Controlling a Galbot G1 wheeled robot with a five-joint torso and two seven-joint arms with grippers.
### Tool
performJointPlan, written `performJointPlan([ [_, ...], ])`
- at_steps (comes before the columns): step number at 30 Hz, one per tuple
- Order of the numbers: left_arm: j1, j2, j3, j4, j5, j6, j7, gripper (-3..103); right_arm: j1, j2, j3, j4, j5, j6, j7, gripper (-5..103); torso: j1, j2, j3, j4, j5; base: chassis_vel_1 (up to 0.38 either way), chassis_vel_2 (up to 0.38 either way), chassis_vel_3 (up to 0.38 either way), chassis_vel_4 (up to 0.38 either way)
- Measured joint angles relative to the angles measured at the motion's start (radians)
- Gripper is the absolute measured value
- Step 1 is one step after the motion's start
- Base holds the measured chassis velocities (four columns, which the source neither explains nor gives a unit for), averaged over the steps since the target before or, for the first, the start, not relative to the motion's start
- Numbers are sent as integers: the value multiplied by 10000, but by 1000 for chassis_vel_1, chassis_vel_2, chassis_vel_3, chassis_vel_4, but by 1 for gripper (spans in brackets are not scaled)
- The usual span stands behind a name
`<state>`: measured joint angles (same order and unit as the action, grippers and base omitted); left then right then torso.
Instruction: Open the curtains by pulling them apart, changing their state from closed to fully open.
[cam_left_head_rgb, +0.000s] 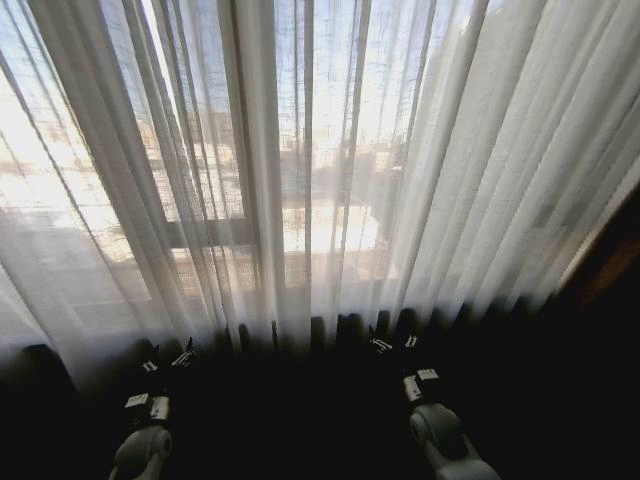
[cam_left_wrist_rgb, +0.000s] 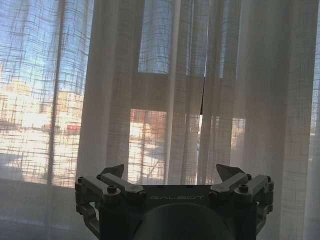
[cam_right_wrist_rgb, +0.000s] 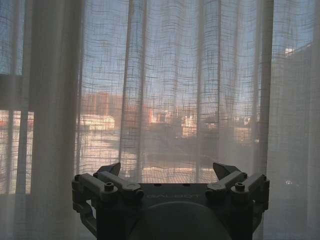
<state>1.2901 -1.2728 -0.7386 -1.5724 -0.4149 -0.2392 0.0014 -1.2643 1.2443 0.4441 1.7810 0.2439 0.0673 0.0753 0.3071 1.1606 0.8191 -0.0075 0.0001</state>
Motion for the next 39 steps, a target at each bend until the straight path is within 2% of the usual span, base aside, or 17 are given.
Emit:
performJointPlan([
  [9, -4, 1, 0, 0, 0, 0, 1, 100, 37, 91, -133, -61, -176, 287, -85, 100, 8, -3, 2, -2, -4, -185, 185, 183, -194],
  [13, -3, 1, 0, 0, 0, 0, 1, 100, 55, 135, -226, -71, -329, 364, -230, 100, 15, -7, 5, 4, -3, -61, 109, 88, -68],
  [17, -2, 0, 0, 0, 0, 0, 1, 100, 152, 216, -417, -154, -465, 492, -303, 100, -3, -3, -1, -1, 1, 0, 0, 0, 0],
  [23, 0, 0, 0, 0, 0, 0, 1, 100, 729, 482, -1014, -576, -894, 485, -263, 100, -12, 5, -5, -1, -1, 8, -19, -4, 7],
  [26, 0, 0, 0, 0, 0, 0, 1, 100, 1557, 700, -1585, -1280, -1377, 453, -119, 100, 0, -1, 1, 3, -3, 0, 0, 0, 0],
  [34, 0, 0, 0, 0, 0, 0, 1, 100, 2411, 1193, -1887, -2144, -1250, 586, 166, 100, -1, -1, -1, -1, -2, 0, 0, 0, 0],
  [37, 0, 0, 1, 0, 0, 0, 1, 100, 2508, 1264, -1928, -2286, -839, 767, 39, 100, -2, 0, -1, -1, -3, 0, 0, 0, 0],
  [39, 0, 0, 1, 0, 0, 0, 1, 100, 2632, 1358, -1902, -2578, -760, 1064, -312, 100, -1, -1, 0, 0, -1, 0, 0, 0, 0],
])
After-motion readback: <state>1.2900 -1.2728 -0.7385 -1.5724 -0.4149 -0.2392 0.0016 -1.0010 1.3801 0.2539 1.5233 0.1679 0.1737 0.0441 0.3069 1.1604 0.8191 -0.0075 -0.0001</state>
